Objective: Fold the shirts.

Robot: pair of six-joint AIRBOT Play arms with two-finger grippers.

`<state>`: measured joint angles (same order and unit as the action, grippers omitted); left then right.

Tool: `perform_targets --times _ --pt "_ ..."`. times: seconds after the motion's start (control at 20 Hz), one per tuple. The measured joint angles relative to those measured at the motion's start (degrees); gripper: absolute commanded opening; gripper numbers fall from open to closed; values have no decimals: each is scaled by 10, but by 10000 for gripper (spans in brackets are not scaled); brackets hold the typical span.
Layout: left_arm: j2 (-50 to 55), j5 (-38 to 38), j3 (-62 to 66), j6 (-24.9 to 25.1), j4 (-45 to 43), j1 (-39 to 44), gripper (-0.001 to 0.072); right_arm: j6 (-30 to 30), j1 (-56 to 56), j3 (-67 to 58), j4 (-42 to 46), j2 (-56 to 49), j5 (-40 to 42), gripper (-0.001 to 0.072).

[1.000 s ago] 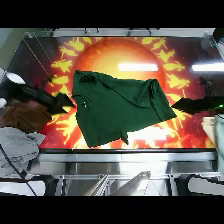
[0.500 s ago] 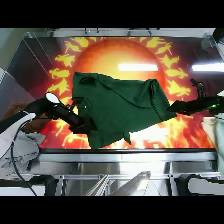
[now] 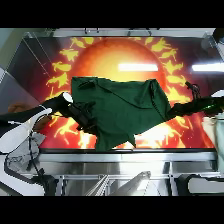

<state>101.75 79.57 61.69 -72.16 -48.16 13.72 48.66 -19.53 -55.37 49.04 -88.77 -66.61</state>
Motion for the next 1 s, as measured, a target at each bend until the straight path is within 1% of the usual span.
perform_targets --times 0.1,0.25,0.5,0.55,0.6,0.65,0.8,0.85,0.9,1.0 --pt "-3 7 30 -2 -15 -11 24 10 1 0 0 -4 -5 13" --pt "-39 48 73 -1 -4 -43 24 21 1 -2 -13 4 -20 13" --pt "-131 75 114 -1 2 -142 25 23 1 -8 -71 54 -45 18" --pt "-146 78 109 1 1 -166 25 23 1 -9 -80 62 -46 173" --pt "-157 80 100 7 0 -186 25 29 1 -9 -86 67 -50 412" --pt "-165 82 87 13 1 -207 24 35 2 -9 -90 71 -52 448" --pt "-178 77 37 38 0 -255 24 49 23 4 -97 77 -61 468" --pt "-180 72 19 48 0 -266 24 55 35 13 -95 78 -61 603" --pt "-182 69 5 55 1 -275 24 61 50 24 -88 78 -61 652" --pt "-184 64 -17 70 1 -288 24 84 82 47 -61 79 -54 652"
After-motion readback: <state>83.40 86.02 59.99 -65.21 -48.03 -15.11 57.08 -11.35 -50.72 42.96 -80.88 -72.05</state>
